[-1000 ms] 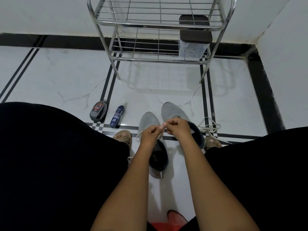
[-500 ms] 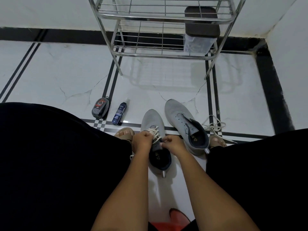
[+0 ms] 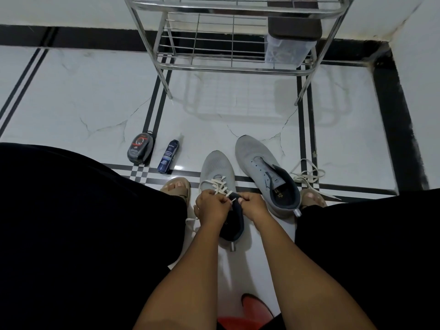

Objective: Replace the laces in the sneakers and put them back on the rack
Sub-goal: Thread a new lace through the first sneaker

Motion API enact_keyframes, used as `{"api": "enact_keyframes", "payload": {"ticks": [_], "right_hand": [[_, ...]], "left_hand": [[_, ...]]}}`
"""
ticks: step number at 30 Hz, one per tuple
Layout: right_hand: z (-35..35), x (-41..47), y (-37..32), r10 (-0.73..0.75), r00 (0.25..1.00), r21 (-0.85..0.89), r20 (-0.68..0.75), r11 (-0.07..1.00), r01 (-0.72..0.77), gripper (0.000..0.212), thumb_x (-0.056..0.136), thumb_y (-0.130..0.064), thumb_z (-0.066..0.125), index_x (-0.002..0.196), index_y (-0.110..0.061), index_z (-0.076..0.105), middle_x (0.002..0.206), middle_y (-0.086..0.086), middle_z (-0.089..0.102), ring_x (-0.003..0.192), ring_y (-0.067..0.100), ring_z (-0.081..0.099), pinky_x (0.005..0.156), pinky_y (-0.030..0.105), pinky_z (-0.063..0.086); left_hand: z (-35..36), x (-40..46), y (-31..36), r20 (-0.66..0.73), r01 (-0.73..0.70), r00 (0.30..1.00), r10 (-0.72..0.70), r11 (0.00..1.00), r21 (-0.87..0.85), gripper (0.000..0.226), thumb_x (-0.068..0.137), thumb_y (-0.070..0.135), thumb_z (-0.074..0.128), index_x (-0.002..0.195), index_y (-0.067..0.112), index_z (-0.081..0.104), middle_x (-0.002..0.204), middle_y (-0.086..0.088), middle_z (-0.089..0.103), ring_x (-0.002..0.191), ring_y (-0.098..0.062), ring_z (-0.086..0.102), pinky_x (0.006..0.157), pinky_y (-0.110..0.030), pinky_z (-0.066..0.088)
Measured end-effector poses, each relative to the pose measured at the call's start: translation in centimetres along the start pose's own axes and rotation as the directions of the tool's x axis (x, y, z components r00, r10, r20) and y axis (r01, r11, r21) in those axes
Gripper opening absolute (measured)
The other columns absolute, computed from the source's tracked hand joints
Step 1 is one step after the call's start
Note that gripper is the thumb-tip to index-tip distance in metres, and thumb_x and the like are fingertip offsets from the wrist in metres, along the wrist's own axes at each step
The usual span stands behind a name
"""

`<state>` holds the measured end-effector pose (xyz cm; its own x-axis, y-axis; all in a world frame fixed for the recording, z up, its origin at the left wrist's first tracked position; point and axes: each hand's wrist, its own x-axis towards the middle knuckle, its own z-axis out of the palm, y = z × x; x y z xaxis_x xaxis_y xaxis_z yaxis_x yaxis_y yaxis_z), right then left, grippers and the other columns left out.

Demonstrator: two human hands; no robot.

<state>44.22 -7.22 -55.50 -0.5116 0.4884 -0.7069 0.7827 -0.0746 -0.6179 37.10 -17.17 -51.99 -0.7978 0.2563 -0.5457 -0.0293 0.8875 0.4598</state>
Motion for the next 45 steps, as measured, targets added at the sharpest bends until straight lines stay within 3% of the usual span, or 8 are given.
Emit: {"api": "enact_keyframes", "payload": {"ticks": [13,20,27,34,37,39,42,45], "right_hand": [[-0.2,-0.6,-0.4,-0.008,0.999,0.111,0.053,0.994,0.002,0.03,0.094,-0.011,0.052,0.117,-0.02,0.07,0.115,0.005,0.07,0.112,0.023,0.062,0.101,0.044,0.048],[-0.3,-0.6,-0.4,0.188,0.975,0.502,0.119,0.836,-0.222,0.017,0.096,-0.01,0.052,0.104,-0.012,0.067,0.113,0.014,0.069,0.104,0.024,0.066,0.095,0.036,0.053],[-0.5,-0.7,-1.5,0.201,0.979,0.412,-0.02,0.894,-0.175,0.028,0.098,-0.006,0.046,0.072,-0.014,0.054,0.093,0.014,0.064,0.098,0.034,0.064,0.091,0.047,0.054],[-2.7,-0.9,-3.6,0.309,0.935,0.708,-0.176,0.699,-0.098,0.023,0.094,0.002,0.035,0.094,0.002,0.058,0.106,0.025,0.067,0.088,0.033,0.066,0.058,0.027,0.053],[-6.8,-1.5,-4.4,0.39,0.895,0.82,-0.218,0.57,-0.048,0.029,0.099,-0.005,0.026,0.099,0.011,0.05,0.124,0.034,0.055,0.103,0.037,0.06,0.081,0.04,0.051],[-9.4,-2.8,-5.1,0.473,0.779,0.796,-0.412,0.602,0.056,0.032,0.101,-0.008,0.021,0.114,0.013,0.041,0.139,0.03,0.043,0.123,0.039,0.048,0.098,0.043,0.043],[-10.3,-5.1,-6.8,0.36,0.438,0.501,-0.824,0.824,0.264,0.025,0.097,-0.009,0.031,0.119,-0.005,0.044,0.116,0.017,0.06,0.099,0.03,0.059,0.073,0.032,0.041],[-8.0,-4.6,-6.9,-0.008,0.663,0.139,-0.749,0.976,0.169,0.021,0.097,-0.02,0.037,0.107,-0.014,0.054,0.099,0.01,0.064,0.086,0.029,0.06,0.068,0.031,0.04]], "left_hand": [[0.6,-0.2,0.5,-0.073,-0.206,0.969,0.237,0.933,0.296,0.02,0.088,0.031,0.057,0.099,0.028,0.073,0.143,0.0,0.039,0.139,-0.025,0.025,0.116,-0.048,0.015],[0.7,0.0,0.4,-0.097,-0.193,0.968,0.233,0.932,0.305,0.019,0.084,0.036,0.067,0.101,0.028,0.071,0.135,-0.001,0.046,0.134,-0.025,0.033,0.111,-0.045,0.026],[0.1,-1.9,-1.3,-0.276,0.111,0.954,-0.113,0.994,-0.022,0.082,0.068,0.045,0.082,0.13,0.012,0.04,0.14,-0.011,0.038,0.126,-0.031,0.043,0.097,-0.045,0.044],[0.3,-2.2,-2.6,-0.086,0.28,0.951,-0.297,0.945,-0.17,0.035,0.084,0.023,0.069,0.11,0.013,0.047,0.114,-0.012,0.061,0.103,-0.033,0.061,0.085,-0.043,0.051],[0.1,-1.8,-2.8,-0.046,0.261,0.963,-0.266,0.96,-0.099,0.028,0.086,0.028,0.067,0.106,0.015,0.053,0.113,-0.01,0.061,0.103,-0.031,0.06,0.084,-0.039,0.05],[0.2,-1.6,-3.1,-0.026,0.251,0.967,-0.253,0.965,-0.071,0.024,0.088,0.029,0.064,0.106,0.015,0.055,0.113,-0.01,0.061,0.102,-0.031,0.059,0.082,-0.036,0.048],[0.4,-1.3,-3.3,-0.006,0.244,0.969,-0.246,0.966,-0.083,0.023,0.088,0.03,0.062,0.105,0.015,0.056,0.112,-0.008,0.061,0.101,-0.03,0.059,0.082,-0.035,0.049],[0.5,-1.3,-3.2,0.01,0.239,0.971,-0.24,0.96,-0.149,0.028,0.089,0.035,0.052,0.108,0.015,0.057,0.11,-0.008,0.062,0.098,-0.029,0.059,0.083,-0.034,0.048]]}}
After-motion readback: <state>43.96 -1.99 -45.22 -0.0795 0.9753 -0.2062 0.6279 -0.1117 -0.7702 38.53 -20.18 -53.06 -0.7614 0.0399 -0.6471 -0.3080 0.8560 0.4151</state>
